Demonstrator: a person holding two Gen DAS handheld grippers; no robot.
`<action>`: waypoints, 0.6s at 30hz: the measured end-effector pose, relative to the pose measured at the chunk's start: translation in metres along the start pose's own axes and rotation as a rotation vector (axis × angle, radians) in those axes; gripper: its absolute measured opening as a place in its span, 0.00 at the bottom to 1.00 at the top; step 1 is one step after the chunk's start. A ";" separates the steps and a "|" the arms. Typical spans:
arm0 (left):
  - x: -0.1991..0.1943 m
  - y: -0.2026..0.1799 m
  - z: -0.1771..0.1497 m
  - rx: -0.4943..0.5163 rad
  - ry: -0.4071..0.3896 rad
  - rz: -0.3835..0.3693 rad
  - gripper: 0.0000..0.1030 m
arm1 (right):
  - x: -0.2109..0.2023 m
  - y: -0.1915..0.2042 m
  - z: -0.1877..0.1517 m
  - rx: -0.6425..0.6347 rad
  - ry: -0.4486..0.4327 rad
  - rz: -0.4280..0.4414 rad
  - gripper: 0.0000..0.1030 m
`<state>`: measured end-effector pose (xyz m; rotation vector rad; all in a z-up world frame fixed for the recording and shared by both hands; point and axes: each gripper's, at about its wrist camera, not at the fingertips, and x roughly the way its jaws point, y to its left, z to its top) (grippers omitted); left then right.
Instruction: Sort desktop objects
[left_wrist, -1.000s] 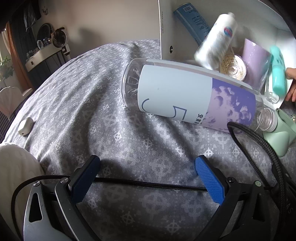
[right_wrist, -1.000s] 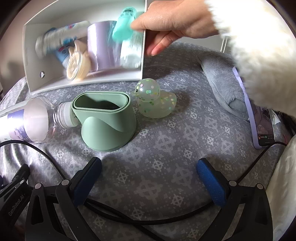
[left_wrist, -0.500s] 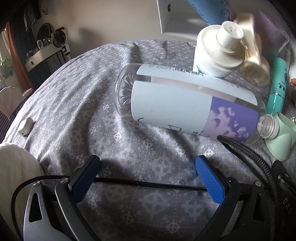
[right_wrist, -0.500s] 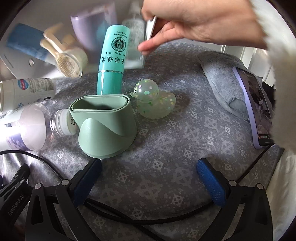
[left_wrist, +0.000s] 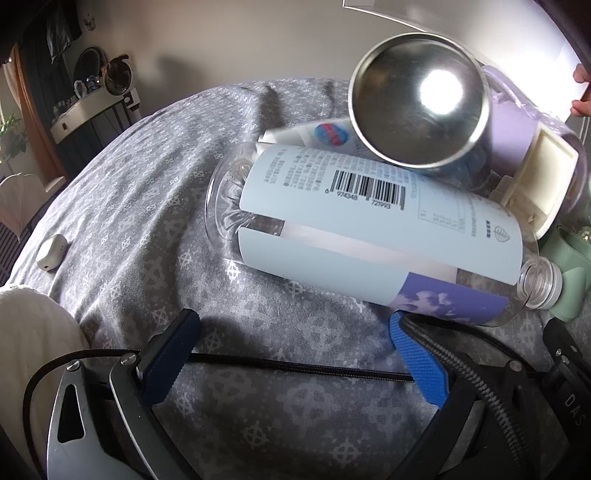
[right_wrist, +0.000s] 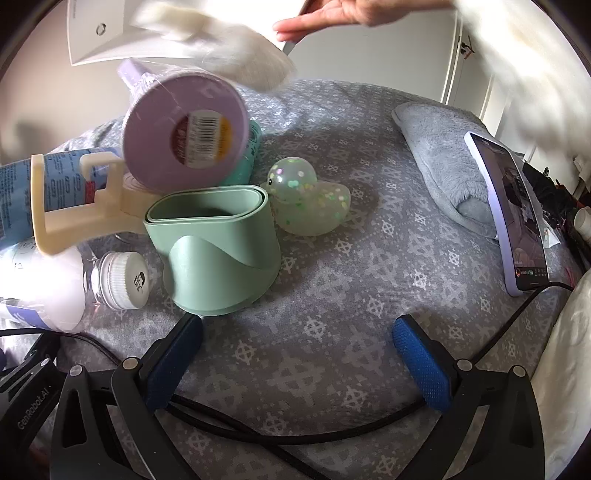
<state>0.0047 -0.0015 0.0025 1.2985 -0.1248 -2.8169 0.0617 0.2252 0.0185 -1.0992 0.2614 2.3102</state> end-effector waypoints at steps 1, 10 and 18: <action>-0.001 0.001 0.000 0.000 0.000 0.000 1.00 | 0.002 0.002 0.002 0.000 0.000 0.000 1.00; 0.000 0.000 0.001 0.000 0.000 -0.001 1.00 | 0.012 -0.001 0.005 0.001 0.003 0.001 1.00; -0.001 0.000 0.001 0.000 0.001 -0.001 1.00 | -0.001 0.001 -0.001 0.002 0.002 0.002 1.00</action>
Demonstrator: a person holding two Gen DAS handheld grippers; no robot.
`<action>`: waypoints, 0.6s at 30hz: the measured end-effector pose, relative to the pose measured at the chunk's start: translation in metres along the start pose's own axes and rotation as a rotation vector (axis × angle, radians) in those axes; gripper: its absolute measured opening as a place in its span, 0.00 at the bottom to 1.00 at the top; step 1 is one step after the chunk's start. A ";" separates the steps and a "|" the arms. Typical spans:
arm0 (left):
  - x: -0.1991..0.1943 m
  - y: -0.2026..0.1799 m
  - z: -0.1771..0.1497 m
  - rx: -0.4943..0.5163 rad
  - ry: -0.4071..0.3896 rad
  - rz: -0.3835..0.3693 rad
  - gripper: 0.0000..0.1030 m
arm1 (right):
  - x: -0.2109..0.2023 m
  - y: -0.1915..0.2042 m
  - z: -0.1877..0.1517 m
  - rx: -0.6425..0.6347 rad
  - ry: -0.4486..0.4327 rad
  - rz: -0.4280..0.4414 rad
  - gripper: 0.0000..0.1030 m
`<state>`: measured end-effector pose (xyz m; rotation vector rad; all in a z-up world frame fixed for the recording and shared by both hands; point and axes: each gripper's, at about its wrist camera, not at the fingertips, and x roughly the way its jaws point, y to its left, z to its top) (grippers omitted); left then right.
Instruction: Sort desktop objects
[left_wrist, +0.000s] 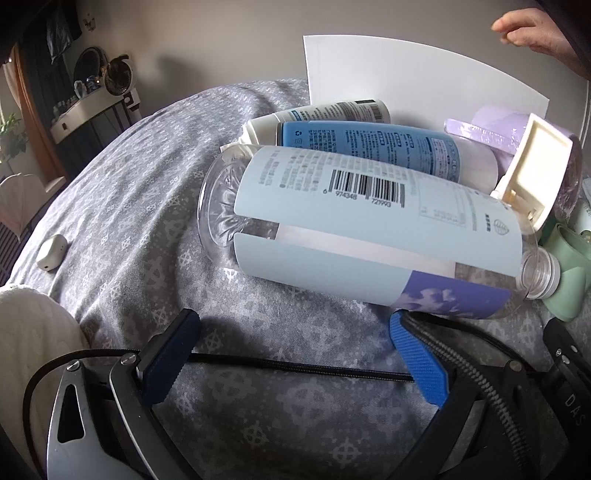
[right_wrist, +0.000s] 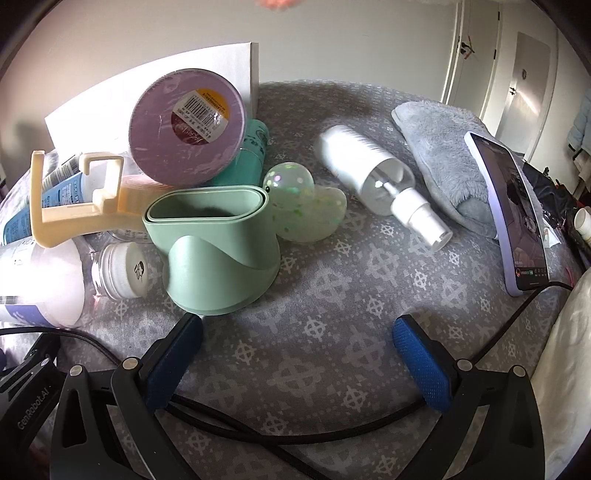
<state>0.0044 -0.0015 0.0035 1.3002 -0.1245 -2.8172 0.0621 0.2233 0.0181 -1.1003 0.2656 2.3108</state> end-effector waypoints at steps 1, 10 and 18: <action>0.001 -0.001 0.000 0.000 0.000 0.000 1.00 | 0.000 0.000 0.000 0.000 0.000 0.000 1.00; 0.001 -0.001 0.000 0.000 0.000 0.000 1.00 | -0.001 0.001 -0.001 0.000 -0.001 0.000 1.00; 0.001 -0.001 0.000 0.000 0.001 0.000 1.00 | -0.001 0.001 -0.001 0.000 -0.001 -0.001 1.00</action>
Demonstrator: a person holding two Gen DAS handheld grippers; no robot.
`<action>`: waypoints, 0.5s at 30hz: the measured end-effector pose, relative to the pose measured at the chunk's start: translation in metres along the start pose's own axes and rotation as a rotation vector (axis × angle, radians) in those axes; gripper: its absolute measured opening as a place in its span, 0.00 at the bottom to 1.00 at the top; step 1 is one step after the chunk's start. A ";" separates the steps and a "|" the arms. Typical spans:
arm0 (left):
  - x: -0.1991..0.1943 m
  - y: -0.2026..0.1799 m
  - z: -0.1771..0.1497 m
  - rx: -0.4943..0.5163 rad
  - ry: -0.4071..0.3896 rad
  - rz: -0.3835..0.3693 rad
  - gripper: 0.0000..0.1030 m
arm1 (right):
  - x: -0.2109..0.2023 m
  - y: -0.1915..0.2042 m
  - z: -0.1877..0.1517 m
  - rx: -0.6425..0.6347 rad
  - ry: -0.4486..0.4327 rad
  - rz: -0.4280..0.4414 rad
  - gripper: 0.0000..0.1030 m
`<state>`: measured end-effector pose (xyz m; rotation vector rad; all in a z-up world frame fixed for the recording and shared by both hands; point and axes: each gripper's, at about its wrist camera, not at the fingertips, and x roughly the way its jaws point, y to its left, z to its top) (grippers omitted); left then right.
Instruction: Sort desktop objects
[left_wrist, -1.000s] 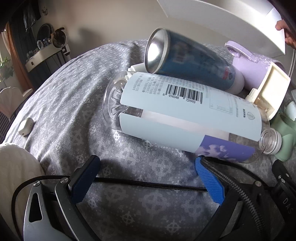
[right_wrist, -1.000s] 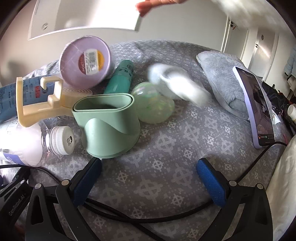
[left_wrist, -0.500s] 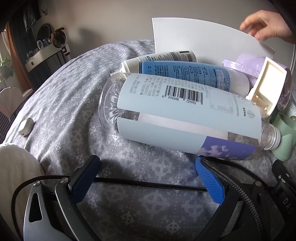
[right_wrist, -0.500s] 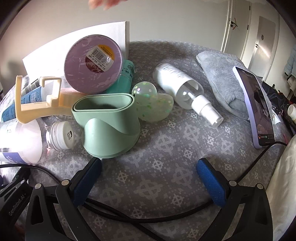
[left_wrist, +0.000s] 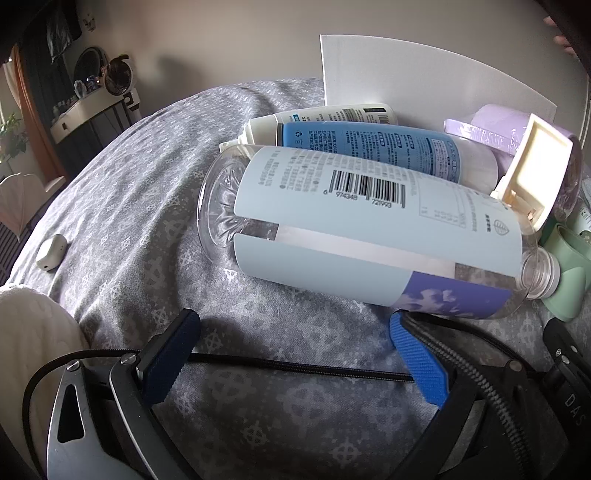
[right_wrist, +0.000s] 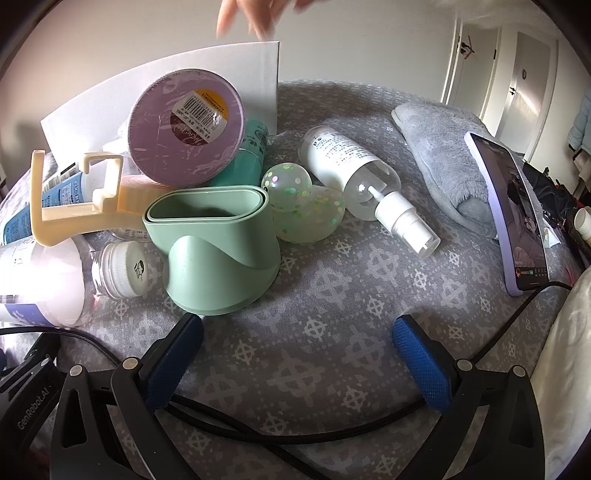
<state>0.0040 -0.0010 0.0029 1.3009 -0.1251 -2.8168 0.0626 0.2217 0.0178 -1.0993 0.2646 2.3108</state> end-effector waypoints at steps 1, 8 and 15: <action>-0.001 0.001 0.000 0.000 0.000 0.000 1.00 | 0.001 0.000 0.000 0.000 0.000 0.000 1.00; -0.005 0.001 -0.001 0.002 0.002 0.003 1.00 | 0.001 0.000 0.000 0.000 0.000 0.000 1.00; -0.005 0.000 0.000 0.002 0.002 0.003 1.00 | 0.002 -0.001 0.000 0.000 0.000 0.000 1.00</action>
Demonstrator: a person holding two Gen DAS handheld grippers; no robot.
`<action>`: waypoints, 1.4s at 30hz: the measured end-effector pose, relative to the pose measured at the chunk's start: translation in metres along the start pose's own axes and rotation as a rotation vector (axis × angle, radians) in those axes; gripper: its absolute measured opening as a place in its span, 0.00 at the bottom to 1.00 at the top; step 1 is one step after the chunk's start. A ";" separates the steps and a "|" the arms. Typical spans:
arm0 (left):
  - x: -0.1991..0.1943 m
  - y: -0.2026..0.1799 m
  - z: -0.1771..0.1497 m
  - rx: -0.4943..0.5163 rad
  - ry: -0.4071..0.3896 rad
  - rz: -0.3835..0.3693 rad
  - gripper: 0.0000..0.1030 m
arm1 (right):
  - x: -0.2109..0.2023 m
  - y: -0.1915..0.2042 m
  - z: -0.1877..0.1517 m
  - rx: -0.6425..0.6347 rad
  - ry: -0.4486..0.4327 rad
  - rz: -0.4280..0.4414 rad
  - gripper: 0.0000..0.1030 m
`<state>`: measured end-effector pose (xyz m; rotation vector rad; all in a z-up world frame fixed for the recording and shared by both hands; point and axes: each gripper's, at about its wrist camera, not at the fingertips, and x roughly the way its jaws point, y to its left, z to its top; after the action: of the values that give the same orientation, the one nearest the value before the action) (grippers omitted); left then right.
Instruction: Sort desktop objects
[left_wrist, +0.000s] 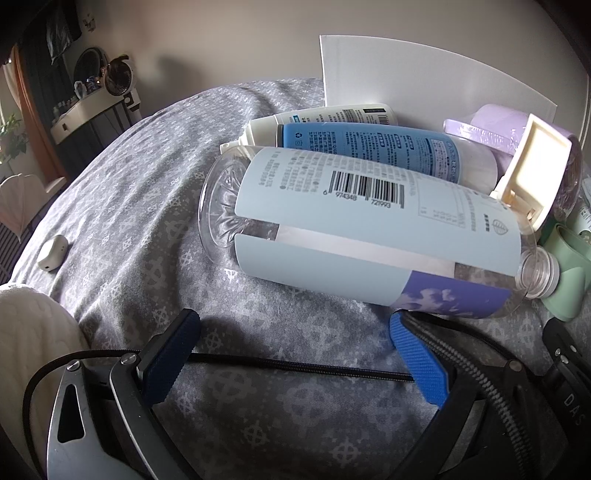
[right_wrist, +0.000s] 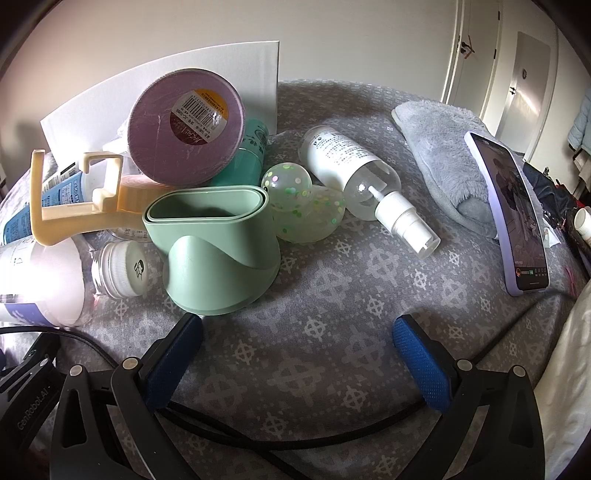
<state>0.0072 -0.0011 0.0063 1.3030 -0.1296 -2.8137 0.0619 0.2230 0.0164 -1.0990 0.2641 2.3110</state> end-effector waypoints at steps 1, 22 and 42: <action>0.000 0.000 0.000 0.000 0.000 0.000 1.00 | 0.001 0.000 0.000 0.000 0.000 0.000 1.00; -0.024 0.006 -0.007 0.073 0.160 -0.064 1.00 | -0.003 -0.001 -0.002 0.010 -0.005 0.011 1.00; -0.072 0.045 0.059 -0.230 0.298 -0.424 1.00 | -0.021 0.001 -0.020 -0.065 0.034 0.020 1.00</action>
<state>0.0087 -0.0373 0.1031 1.8459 0.5212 -2.7803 0.0852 0.2051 0.0194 -1.1740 0.2149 2.3348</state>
